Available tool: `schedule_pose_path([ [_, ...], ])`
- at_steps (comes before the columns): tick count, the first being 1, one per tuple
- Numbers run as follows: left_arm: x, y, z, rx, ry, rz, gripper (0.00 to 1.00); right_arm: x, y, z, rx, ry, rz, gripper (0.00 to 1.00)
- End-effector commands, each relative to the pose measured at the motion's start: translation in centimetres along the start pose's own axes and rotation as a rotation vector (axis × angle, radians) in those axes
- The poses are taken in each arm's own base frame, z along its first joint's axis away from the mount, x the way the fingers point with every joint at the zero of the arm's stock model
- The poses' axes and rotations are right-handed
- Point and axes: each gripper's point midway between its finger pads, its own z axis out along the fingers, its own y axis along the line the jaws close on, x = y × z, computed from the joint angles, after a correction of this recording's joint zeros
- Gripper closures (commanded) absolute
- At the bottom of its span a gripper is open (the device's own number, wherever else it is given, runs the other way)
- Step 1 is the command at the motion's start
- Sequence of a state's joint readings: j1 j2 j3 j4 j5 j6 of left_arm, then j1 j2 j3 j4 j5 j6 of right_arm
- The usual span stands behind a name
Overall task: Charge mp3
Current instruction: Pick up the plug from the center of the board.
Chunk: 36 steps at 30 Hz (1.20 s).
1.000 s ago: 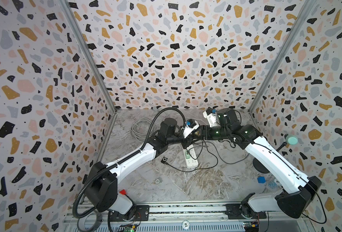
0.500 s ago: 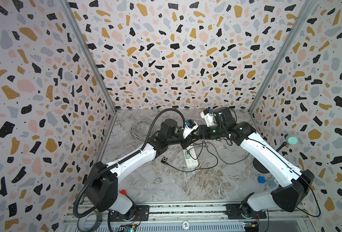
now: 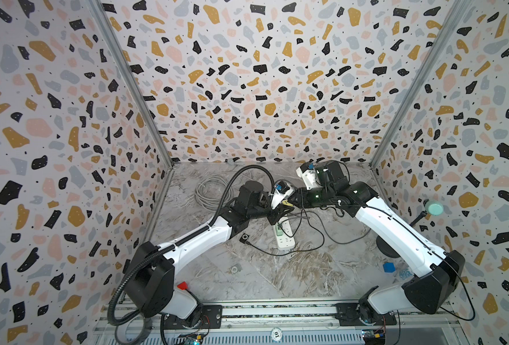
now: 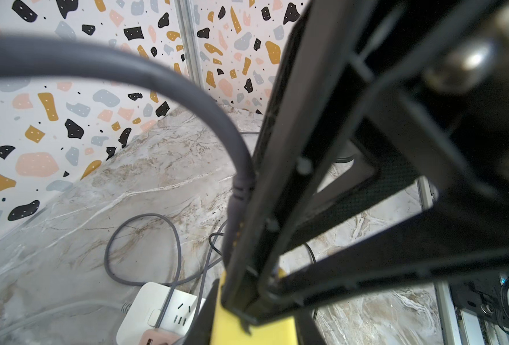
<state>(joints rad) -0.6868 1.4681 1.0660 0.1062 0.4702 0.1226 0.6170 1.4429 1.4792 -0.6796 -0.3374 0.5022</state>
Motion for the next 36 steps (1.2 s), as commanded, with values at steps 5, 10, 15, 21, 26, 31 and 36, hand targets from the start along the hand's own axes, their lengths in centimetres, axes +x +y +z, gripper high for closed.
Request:
schedule_pose_path([
  [5, -8.0, -0.9, -2.1, 0.0, -0.289, 0.09, 0.96, 1.9, 2.1, -0.6, -0.102, 0.066, 0.029, 0.82],
  [10, -8.0, -0.6, -1.9, -0.018, -0.288, 0.064, 0.98, 2.3, 2.7, -0.5, -0.127, 0.087, 0.029, 0.73],
  [15, -8.0, -0.6, -1.7, -0.025, -0.279, 0.063, 1.0, 3.4, 2.4, -0.1, -0.102, 0.123, 0.045, 0.64],
  [21, -7.4, -0.7, -1.5, -0.017, -0.258, 0.06, 1.0, 2.7, 1.4, -0.7, -0.05, 0.086, 0.075, 0.62],
  [26, -6.5, -1.0, -1.1, 0.003, -0.223, 0.04, 1.0, 0.7, 1.1, -2.5, -0.037, -0.007, 0.111, 0.62],
  [31, -5.5, -1.2, -0.7, 0.016, -0.188, 0.027, 1.0, -0.4, 0.7, -3.9, -0.037, -0.071, 0.144, 0.64],
  [36, -5.2, -1.4, -0.3, 0.027, -0.172, 0.026, 1.0, -0.3, 0.3, -3.7, -0.024, -0.065, 0.156, 0.72],
])
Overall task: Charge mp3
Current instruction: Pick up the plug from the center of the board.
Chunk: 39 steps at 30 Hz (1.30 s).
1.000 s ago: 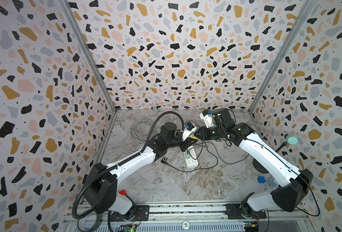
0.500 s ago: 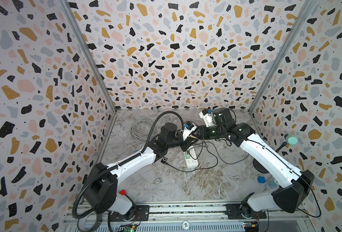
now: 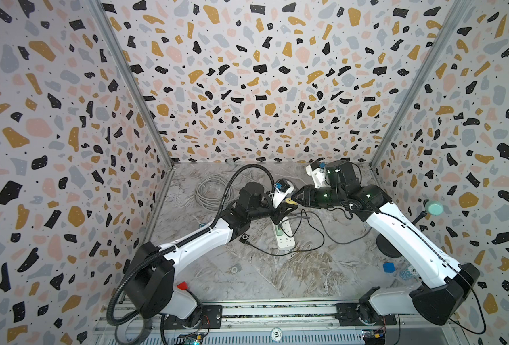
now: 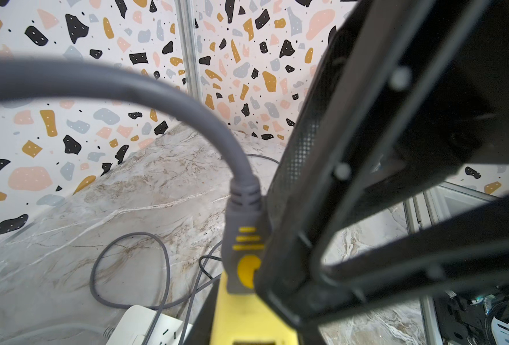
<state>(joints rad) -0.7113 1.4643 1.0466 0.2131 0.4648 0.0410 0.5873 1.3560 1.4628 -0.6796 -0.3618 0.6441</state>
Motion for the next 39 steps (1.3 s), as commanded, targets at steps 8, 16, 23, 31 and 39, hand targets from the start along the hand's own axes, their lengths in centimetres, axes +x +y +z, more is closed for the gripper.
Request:
schedule_pose_path([
  [8, -3.3, -1.1, 0.1, 0.038, -0.084, 0.062, 1.0, 0.0, -0.2, -0.2, 0.005, -0.011, 0.013, 0.79],
  [16, -5.3, -0.7, -0.1, 0.007, -0.138, 0.068, 1.0, 2.3, -0.3, 1.1, 0.007, 0.063, -0.001, 1.0],
  [23, -6.9, -1.3, -0.5, 0.026, -0.194, 0.1, 1.0, 3.9, -0.4, 2.1, 0.001, 0.121, 0.003, 1.0],
  [31, -8.0, -1.4, -0.9, -0.004, -0.214, 0.132, 1.0, 5.8, 0.1, 3.4, -0.017, 0.21, -0.006, 1.0],
  [39, -7.6, -1.7, -0.3, 0.012, -0.179, 0.15, 1.0, 4.8, 1.0, 2.8, -0.018, 0.178, -0.004, 0.91],
])
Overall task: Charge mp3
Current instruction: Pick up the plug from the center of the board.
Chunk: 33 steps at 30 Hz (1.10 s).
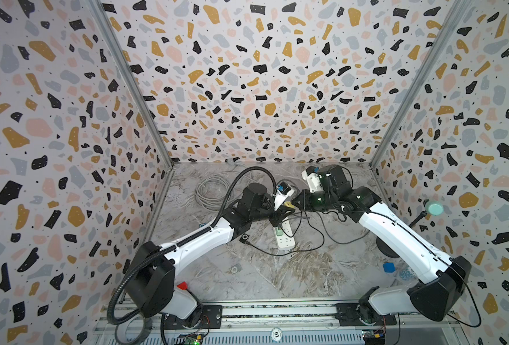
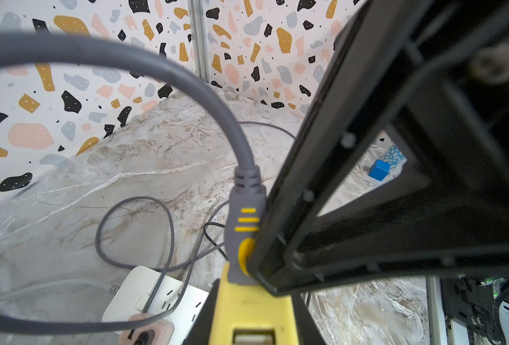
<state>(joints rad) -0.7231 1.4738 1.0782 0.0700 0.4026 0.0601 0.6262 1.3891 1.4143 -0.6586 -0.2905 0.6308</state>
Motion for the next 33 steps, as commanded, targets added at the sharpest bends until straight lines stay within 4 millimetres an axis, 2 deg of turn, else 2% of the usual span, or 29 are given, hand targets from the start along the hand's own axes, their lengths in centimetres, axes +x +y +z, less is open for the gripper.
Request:
schedule_pose_path([
  [1, -9.2, -2.3, -1.5, 0.049, -0.286, 0.173, 1.0, 3.1, 2.7, 0.2, -0.092, 0.14, 0.013, 0.85],
  [5, -7.9, -2.5, -1.4, 0.053, -0.25, 0.176, 1.0, 2.4, 3.0, -0.8, -0.104, 0.108, 0.029, 0.68],
  [7, -7.4, -2.6, -1.5, 0.057, -0.242, 0.178, 1.0, 2.1, 3.3, -1.3, -0.122, 0.093, 0.033, 0.64],
  [8, -6.6, -2.6, -1.3, 0.061, -0.211, 0.17, 1.0, 2.0, 3.3, -1.5, -0.128, 0.091, 0.034, 0.62],
  [19, -5.4, -2.3, -1.1, 0.044, -0.171, 0.186, 1.0, 2.9, 1.4, -2.8, -0.001, 0.122, 0.053, 0.48],
  [22, -5.4, -2.4, -1.0, 0.049, -0.171, 0.19, 1.0, 2.7, 1.6, -3.2, -0.013, 0.108, 0.048, 0.43],
  [27, -5.5, -2.7, -1.2, 0.063, -0.189, 0.199, 1.0, 2.5, 1.4, -2.5, -0.018, 0.105, 0.049, 0.38],
  [33, -5.9, -3.0, -1.9, 0.062, -0.232, 0.215, 1.0, 2.2, 0.6, -1.8, -0.026, 0.102, 0.072, 0.37],
])
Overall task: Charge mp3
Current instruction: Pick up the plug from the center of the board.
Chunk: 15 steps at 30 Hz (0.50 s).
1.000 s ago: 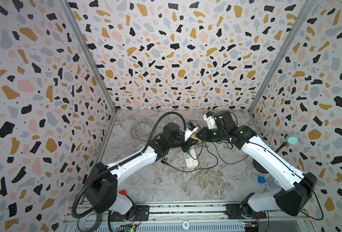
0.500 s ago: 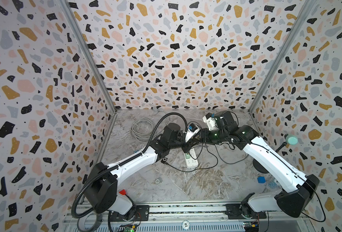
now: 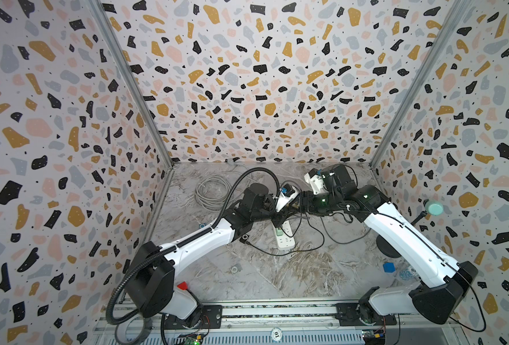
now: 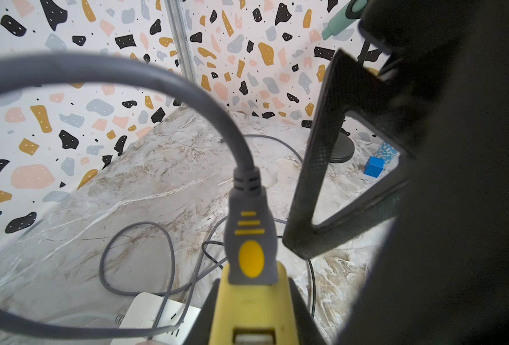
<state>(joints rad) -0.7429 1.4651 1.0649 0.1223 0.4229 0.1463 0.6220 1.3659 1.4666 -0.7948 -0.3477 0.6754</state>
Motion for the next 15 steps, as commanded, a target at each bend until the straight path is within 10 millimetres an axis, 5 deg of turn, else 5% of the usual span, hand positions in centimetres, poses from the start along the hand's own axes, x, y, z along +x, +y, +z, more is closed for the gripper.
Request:
schedule_pose_path([
  [1, -5.3, -1.3, -1.7, 0.022, -0.192, 0.108, 1.0, 0.5, 0.0, 0.3, -0.024, 0.025, 0.0, 0.37],
  [10, -5.5, -1.6, -2.0, 0.025, -0.207, 0.122, 1.0, 0.2, 0.6, 1.4, -0.057, 0.046, -0.021, 0.38],
  [15, -5.9, -1.3, -2.0, 0.011, -0.21, 0.132, 1.0, 1.7, -1.0, 2.0, 0.02, 0.111, -0.032, 0.47],
])
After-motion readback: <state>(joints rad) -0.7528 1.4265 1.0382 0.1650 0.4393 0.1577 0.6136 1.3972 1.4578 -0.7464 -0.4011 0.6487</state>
